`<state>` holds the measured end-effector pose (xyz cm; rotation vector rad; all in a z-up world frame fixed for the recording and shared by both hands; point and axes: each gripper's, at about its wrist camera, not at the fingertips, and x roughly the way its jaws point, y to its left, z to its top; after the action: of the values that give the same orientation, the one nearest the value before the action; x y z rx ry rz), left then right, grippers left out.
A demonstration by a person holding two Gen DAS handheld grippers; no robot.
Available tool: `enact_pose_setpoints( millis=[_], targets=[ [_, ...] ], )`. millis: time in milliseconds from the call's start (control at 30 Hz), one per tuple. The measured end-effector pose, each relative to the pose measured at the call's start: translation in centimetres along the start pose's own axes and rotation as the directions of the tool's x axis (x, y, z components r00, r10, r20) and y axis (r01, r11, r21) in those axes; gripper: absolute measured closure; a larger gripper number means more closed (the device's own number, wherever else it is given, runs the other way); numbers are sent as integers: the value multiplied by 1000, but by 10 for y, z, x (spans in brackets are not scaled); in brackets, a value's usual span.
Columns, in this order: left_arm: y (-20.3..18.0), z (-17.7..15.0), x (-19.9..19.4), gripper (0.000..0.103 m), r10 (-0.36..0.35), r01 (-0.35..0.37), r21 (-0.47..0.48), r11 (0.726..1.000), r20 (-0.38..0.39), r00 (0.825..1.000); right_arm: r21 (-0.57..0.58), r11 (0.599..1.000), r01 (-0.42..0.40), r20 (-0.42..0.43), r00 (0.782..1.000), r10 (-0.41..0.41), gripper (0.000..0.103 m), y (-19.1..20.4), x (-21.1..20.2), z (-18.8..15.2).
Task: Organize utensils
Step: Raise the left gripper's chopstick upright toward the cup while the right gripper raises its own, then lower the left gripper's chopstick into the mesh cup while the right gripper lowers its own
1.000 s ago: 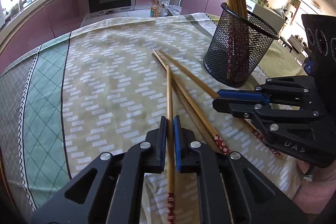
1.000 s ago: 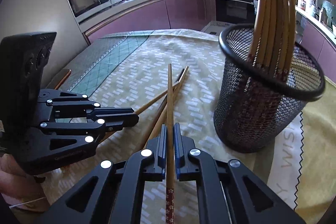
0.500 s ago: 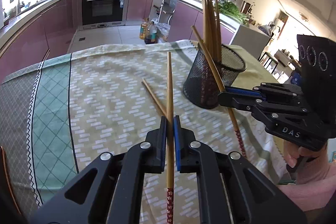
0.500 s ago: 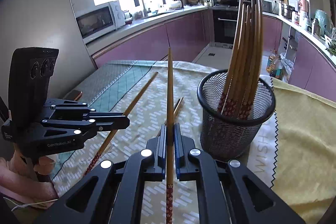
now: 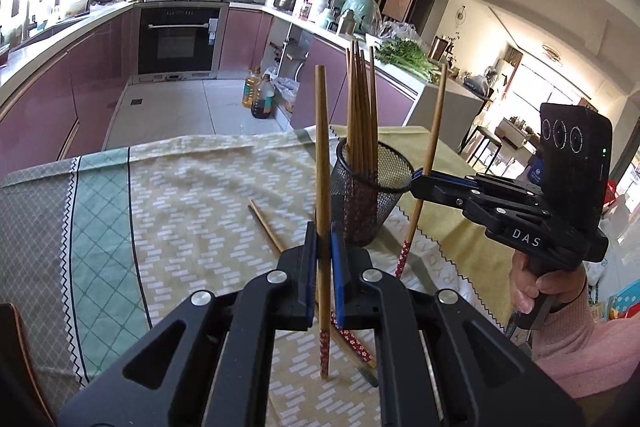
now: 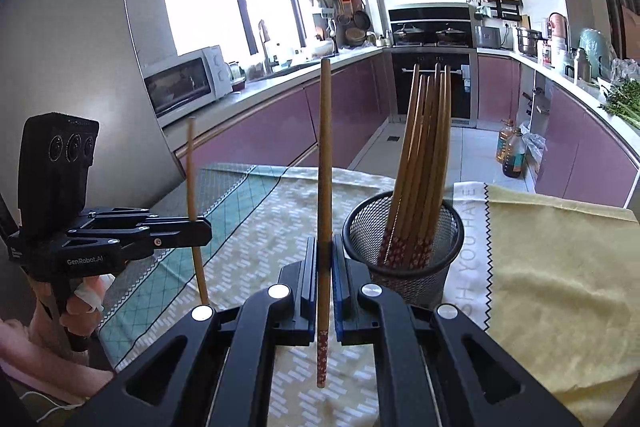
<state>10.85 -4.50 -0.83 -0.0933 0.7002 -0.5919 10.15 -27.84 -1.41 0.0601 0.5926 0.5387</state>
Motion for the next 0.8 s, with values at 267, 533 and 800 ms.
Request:
enact_pose_setpoints(
  millis=[267, 533, 800],
  targets=[
    [-2, 16, -13, 96, -29, 29, 1, 1000, 54, 998, 10, 1000, 0, 48, 999, 0, 97, -7, -12, 9],
    [-14, 38, -13, 96, -54, 52, 23, 998, 88, 995, 18, 1000, 12, 87, 996, -14, 97, -10, -21, 18],
    [-28, 62, -13, 96, -80, 74, 52, 996, 125, 989, 18, 999, 26, 123, 992, -28, 97, -14, -30, 28]
  ],
)
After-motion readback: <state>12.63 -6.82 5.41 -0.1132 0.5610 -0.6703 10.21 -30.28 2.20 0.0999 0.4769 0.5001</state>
